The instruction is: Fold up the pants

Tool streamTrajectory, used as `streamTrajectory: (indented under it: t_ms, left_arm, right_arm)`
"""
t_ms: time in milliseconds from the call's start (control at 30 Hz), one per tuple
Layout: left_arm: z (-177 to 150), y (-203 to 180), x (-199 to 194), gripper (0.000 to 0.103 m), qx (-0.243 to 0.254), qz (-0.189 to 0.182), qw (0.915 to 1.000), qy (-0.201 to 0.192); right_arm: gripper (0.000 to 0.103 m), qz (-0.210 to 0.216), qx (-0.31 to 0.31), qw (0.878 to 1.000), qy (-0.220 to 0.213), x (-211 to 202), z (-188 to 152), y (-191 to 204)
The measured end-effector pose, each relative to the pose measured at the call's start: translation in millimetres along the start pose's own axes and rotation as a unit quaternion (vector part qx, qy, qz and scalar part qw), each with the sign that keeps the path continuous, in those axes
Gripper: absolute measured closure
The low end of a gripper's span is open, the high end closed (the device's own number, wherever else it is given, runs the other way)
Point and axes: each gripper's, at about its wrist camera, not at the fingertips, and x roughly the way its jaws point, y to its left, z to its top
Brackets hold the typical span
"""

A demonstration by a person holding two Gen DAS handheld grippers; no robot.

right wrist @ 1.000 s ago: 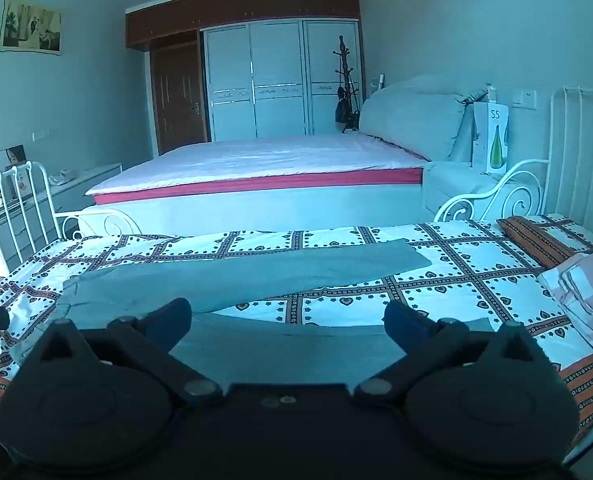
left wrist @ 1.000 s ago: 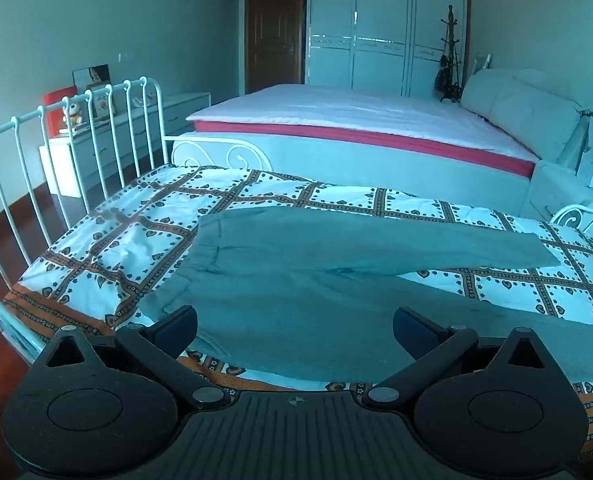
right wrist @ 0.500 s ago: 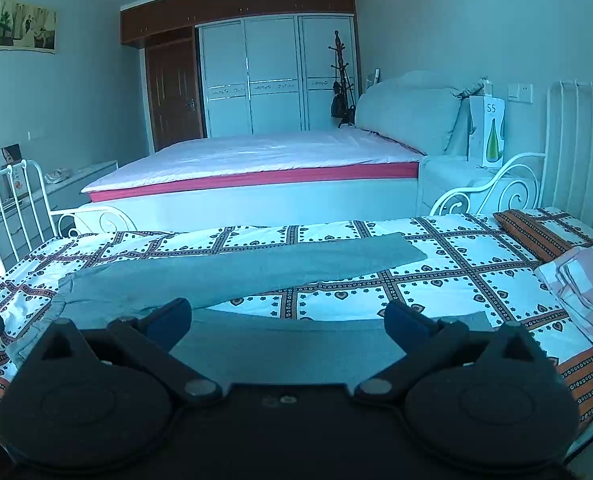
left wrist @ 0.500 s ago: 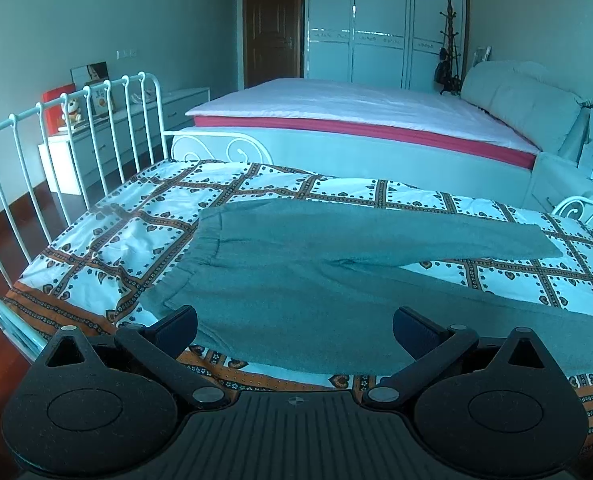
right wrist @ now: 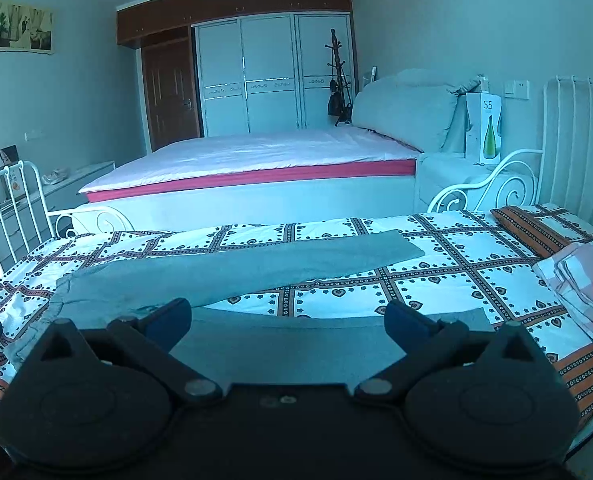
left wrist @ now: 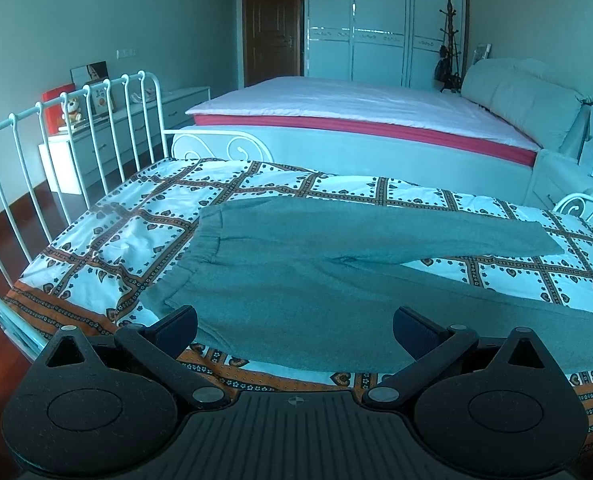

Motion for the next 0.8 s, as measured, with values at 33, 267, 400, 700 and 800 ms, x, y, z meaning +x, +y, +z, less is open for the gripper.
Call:
streamTrajectory:
  t_ms: [33,267,400,700,800]
  left_arm:
    - [0.0,0.3,-0.1,0.0,0.0,0.001,1.0,0.0]
    - [-1.3,-0.6,0.3,0.0,0.0,0.001,1.0,0.0]
    - [-1.6,-0.7,-0.1,0.0,0.002,0.002,1.0,-0.002]
    - [-1.0,-1.8,-0.5,0.0,0.001,0.002,1.0,0.0]
    - [-0.8,-2.2,-0.5,0.0,0.001,0.003,1.0,-0.001]
  right_arm:
    - [0.006,0.0,-0.001,1.0,0.0,0.1,-0.3,0.1]
    - [0.006,-0.001,0.0,1.0,0.0,-0.2,-0.4,1.4]
    - [0.006,-0.001,0.0,1.0,-0.001,-0.1,-0.3,2.0]
    - [0.006,0.0,0.0,1.0,0.0,0.5,0.6,2.3]
    - [0.006,0.0,0.001,1.0,0.001,0.2,0.4,2.2]
